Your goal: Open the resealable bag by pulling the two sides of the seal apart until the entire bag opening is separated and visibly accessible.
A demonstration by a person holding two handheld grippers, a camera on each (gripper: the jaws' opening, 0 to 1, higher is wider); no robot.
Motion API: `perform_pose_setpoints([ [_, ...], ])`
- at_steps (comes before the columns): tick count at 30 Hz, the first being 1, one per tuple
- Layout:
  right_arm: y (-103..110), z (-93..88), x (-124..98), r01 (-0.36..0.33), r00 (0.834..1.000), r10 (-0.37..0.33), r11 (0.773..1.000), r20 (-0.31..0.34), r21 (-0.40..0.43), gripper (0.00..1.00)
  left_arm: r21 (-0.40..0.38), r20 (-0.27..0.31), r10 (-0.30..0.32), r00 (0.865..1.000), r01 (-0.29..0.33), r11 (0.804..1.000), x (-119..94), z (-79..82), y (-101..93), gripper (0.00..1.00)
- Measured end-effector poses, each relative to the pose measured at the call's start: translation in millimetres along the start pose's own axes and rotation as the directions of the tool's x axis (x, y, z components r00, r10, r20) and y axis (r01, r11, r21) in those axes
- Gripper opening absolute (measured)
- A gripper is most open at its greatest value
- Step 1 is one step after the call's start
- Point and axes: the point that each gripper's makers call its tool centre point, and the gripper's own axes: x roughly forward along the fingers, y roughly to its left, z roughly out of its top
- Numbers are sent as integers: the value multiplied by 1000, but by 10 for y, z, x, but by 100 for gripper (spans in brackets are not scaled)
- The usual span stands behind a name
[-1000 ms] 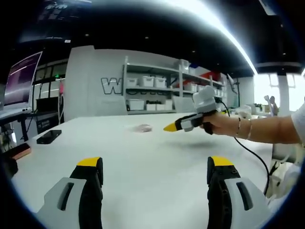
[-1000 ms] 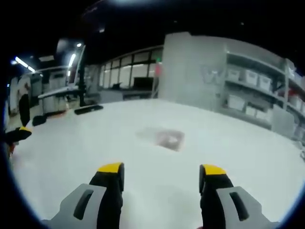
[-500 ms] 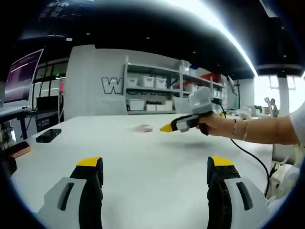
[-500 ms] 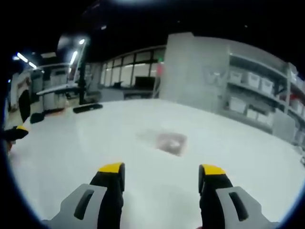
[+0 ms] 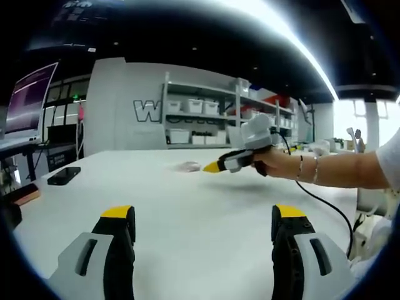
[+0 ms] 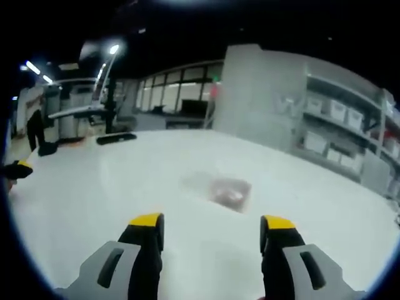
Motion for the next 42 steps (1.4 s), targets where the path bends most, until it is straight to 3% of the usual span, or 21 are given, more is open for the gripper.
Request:
perform_pose_setpoints([
  [23,-146,199,453,4,1000,-4,1000,3,-17,59,7,-14,3,1000,-3,1000,44,-23,176,89],
  [42,-85,273,580,-25,999,26,998,20,-50,56,-7,-24,-5,1000,5,1000,110,-84,156,89],
])
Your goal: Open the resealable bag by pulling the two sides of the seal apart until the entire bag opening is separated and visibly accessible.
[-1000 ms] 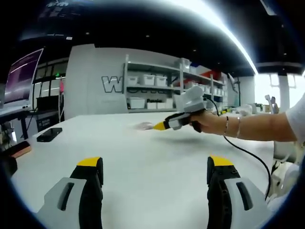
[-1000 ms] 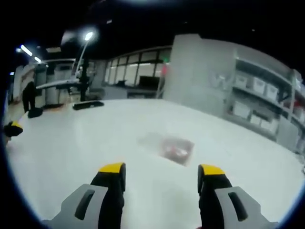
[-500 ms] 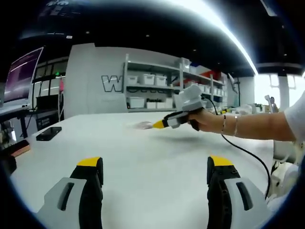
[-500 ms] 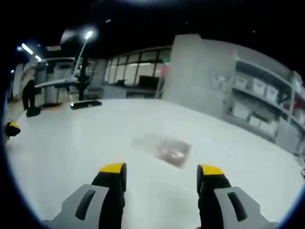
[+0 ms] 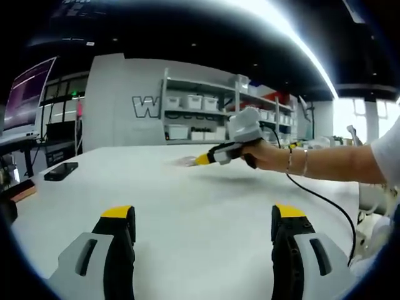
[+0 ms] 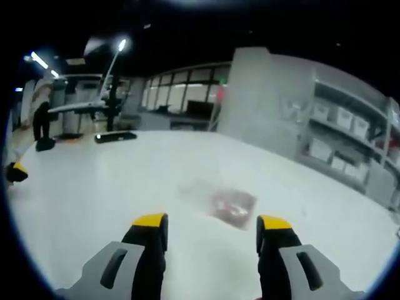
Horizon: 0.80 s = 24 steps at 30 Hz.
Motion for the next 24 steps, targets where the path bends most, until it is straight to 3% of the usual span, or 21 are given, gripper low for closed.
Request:
perform_pose_setpoints([
  [24,89,-34,98,-24,1000,24,998,2,-63,46,-5,15,8,1000,-8,1000,-18,33,15,89],
])
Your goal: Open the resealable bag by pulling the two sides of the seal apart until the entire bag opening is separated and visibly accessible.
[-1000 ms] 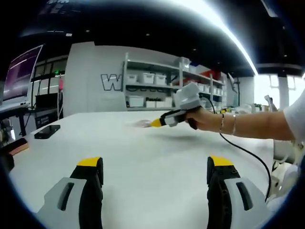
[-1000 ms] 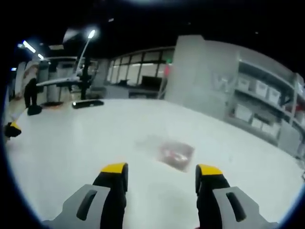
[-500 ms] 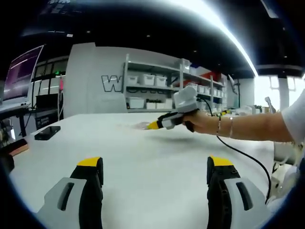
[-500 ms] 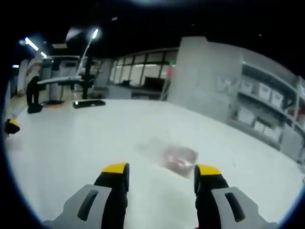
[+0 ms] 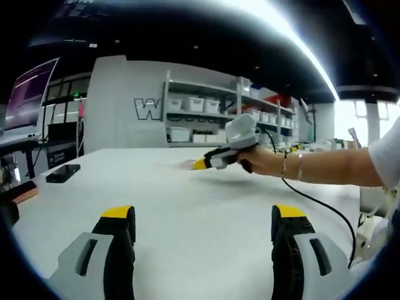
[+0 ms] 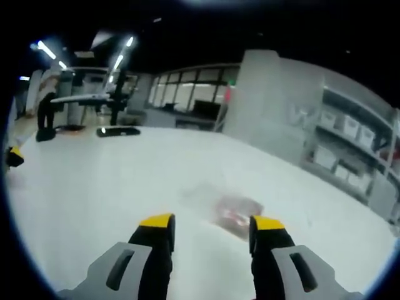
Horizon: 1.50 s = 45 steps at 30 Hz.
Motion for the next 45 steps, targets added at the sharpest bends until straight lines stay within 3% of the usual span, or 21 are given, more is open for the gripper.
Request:
perform_pose_setpoints([
  [12,17,34,104,-17,1000,16,999,-7,-48,39,-10,7,5,1000,-5,1000,0,-4,16,89],
  [45,163,17,366,-71,997,64,984,-43,-161,33,-21,20,17,1000,-17,1000,-19,34,89,89],
])
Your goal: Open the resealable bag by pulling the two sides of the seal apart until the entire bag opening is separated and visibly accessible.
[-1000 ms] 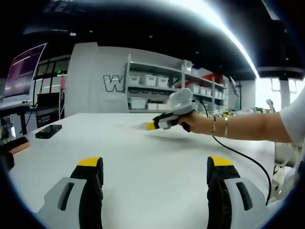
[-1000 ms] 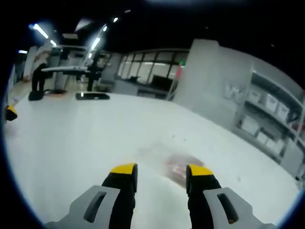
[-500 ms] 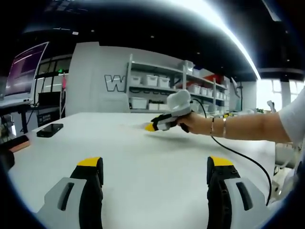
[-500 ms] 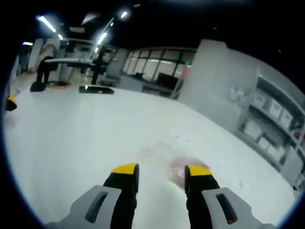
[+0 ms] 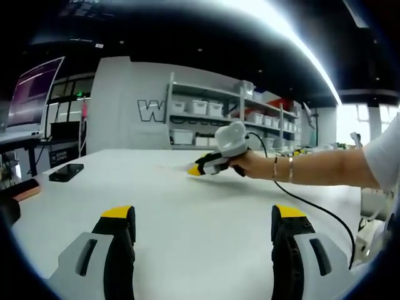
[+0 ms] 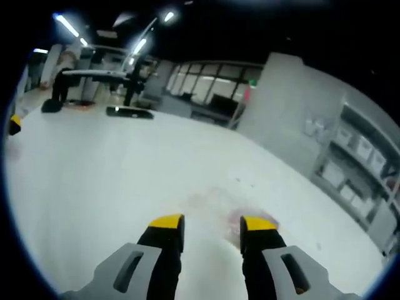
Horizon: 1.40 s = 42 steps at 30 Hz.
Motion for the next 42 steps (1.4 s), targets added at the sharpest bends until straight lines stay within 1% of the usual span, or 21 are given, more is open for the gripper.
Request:
perform_pose_setpoints([
  [3,5,-2,17,5,1000,-5,999,-7,-33,33,-3,2,3,1000,-3,1000,-4,3,7,89],
  [8,10,18,24,6,1000,-7,999,-8,-50,32,0,11,2,1000,-2,1000,-13,30,-2,89],
  [20,54,0,73,3,1000,-6,994,-27,-109,32,-13,14,4,1000,-4,1000,-20,11,11,89],
  [25,82,-14,129,-2,999,-3,993,-36,-119,31,-13,20,9,1000,-8,1000,-31,28,26,89],
  [42,86,43,229,5,999,-9,992,-30,-129,30,-22,22,16,1000,-16,1000,-39,32,72,89],
])
